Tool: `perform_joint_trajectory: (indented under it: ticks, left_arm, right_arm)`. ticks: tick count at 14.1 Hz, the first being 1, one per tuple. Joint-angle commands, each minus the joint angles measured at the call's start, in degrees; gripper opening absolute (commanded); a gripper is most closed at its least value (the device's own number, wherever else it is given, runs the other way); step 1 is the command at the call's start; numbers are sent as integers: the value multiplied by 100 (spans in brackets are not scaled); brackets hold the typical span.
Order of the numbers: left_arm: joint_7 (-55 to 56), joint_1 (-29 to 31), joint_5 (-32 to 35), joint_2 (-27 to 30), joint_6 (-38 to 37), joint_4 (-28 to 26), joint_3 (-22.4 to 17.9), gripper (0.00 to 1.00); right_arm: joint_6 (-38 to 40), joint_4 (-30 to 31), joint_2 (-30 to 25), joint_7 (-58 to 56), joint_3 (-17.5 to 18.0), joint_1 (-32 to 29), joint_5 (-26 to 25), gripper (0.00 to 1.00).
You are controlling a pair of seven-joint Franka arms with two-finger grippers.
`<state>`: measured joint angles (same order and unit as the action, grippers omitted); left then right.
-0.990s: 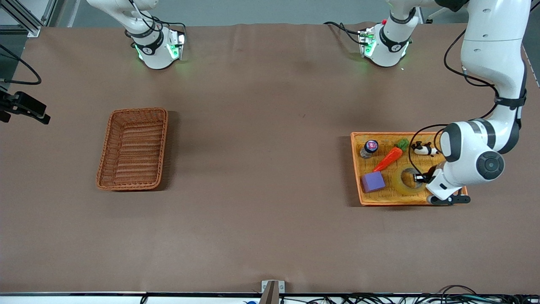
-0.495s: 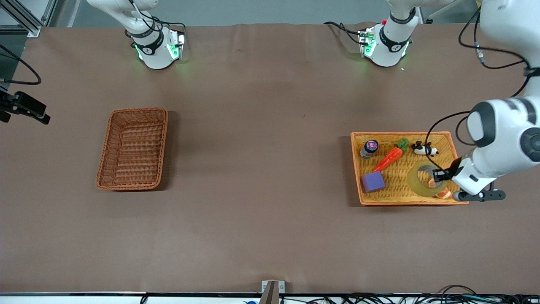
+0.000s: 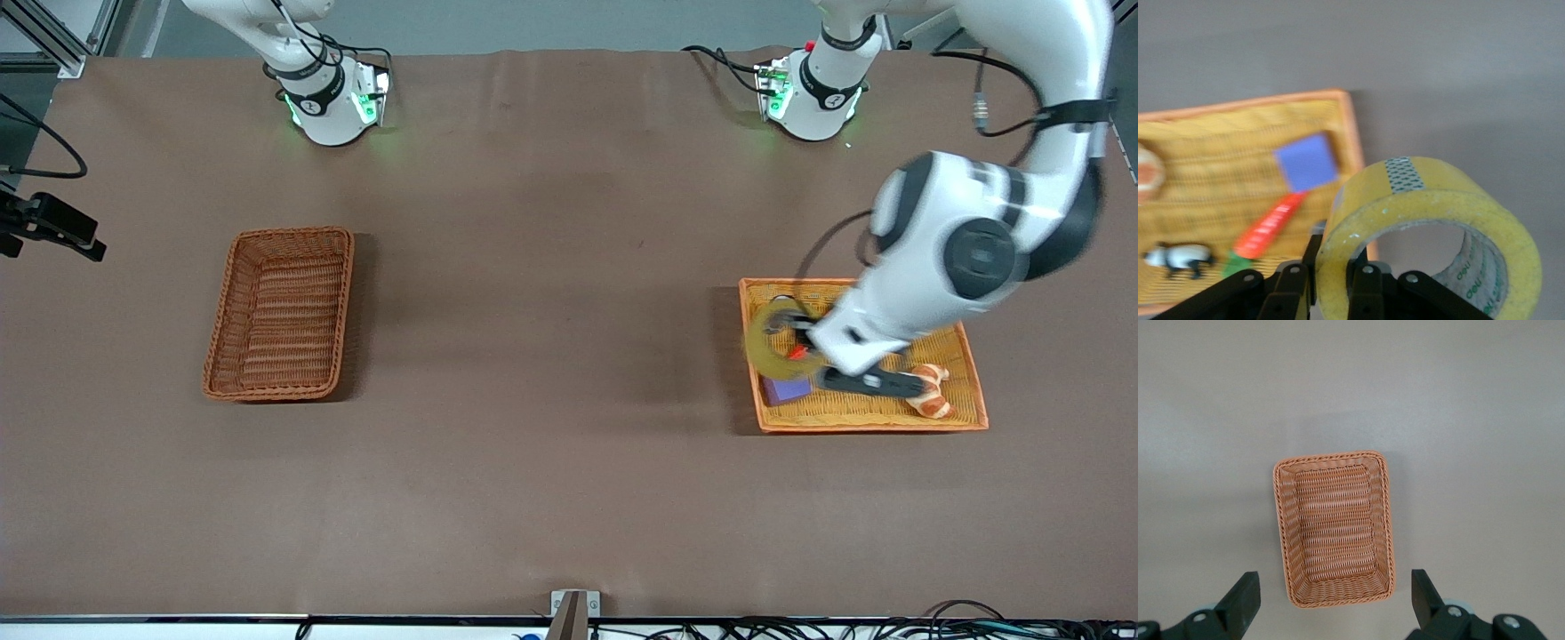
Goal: Move tape to another basket
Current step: 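Carry the tape roll with the left gripper and set it mid-table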
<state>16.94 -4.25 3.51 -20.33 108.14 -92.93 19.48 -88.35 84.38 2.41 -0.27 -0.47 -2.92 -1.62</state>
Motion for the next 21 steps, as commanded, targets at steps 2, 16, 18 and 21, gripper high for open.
perform_joint_trajectory:
  ticks: [2,16,18,21]
  left_arm:
    - [1431,-110,123,-777,-127,836,1028,1]
    - [2402,-3107,308,-3381,2052,2420,20,5]
    - [2402,-3213,317,-3573,2071,2420,-76,6]
    - [2402,-3354,299,-3619,2045,2394,-235,13]
  right_arm:
    - [63,-1,-22,63,12,-33,31,100]
    - [2,17,5,-17,3,-42,31,100]
    - [-24,8,22,-8,12,-33,31,100]
    - [-25,-1,22,1,12,-33,31,100]
